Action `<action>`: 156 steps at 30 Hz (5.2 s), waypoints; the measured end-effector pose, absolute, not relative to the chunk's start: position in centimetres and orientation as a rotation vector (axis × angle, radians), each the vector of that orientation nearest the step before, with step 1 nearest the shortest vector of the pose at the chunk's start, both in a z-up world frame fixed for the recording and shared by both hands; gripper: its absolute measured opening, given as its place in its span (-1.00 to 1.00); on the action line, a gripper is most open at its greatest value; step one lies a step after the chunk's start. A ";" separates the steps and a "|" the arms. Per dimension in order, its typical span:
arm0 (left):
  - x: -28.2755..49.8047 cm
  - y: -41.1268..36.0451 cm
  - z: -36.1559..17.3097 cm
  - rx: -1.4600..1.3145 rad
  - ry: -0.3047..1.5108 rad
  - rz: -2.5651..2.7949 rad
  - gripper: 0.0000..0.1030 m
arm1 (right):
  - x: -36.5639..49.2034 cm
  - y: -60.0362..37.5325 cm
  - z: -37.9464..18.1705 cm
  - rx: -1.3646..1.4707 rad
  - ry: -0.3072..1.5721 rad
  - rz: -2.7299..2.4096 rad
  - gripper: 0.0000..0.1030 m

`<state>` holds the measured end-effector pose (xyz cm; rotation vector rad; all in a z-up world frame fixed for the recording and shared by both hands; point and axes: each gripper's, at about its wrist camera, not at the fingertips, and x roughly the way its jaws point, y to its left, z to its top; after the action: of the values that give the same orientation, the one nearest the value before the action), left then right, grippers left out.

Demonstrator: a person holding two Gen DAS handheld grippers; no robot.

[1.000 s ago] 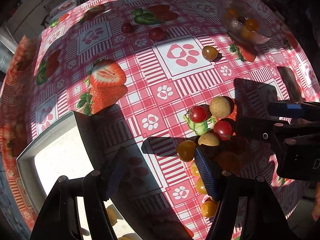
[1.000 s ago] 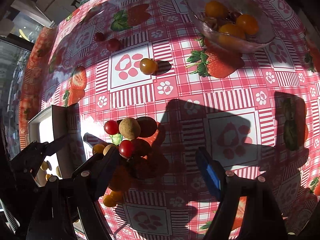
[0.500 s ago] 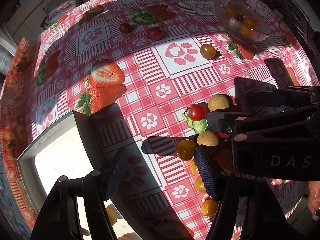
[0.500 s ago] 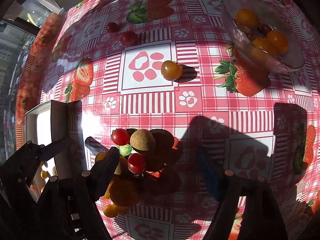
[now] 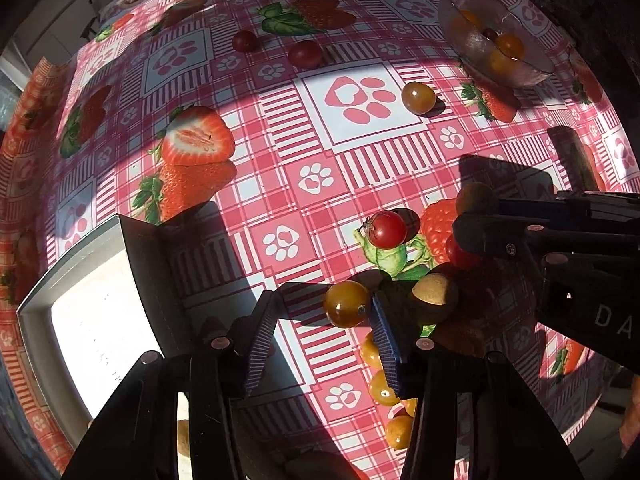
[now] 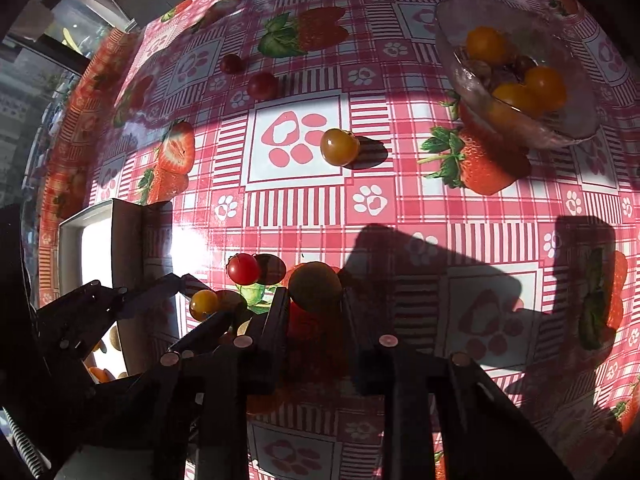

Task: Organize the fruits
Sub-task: 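Grasp a yellow cherry tomato with the left tool while the right tool grasps a brown fruit, then carry both fruits into the white tray and open both tools, then move both open tools back over the fruit pile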

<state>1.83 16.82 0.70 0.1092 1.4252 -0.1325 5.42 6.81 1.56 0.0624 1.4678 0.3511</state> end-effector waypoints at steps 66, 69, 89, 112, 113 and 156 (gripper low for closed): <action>-0.9 21.8 2.7 -0.043 1.384 -0.086 -0.55 | 0.1 6.6 6.1 0.162 1.454 0.398 -0.45; -1.4 23.1 4.0 -0.088 1.361 -0.071 -0.55 | 0.1 7.0 6.2 0.154 1.453 0.408 -0.45; -4.9 32.2 6.8 -0.139 1.287 0.094 -0.55 | -0.5 18.4 7.0 0.022 1.445 0.581 -0.45; -6.2 37.3 2.6 -0.119 1.365 0.175 -0.55 | 0.0 27.5 1.0 -0.146 1.536 0.597 -0.44; -6.2 37.2 2.5 -0.117 1.369 0.174 -0.54 | 0.0 27.5 0.8 -0.152 1.538 0.594 -0.44; -0.2 20.0 5.6 0.073 1.344 -0.122 0.24 | 2.7 4.7 2.6 0.082 1.488 0.174 0.64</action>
<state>-0.20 19.98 5.62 0.0734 1.3443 -0.1225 2.73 4.74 2.65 0.0819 1.4878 0.1737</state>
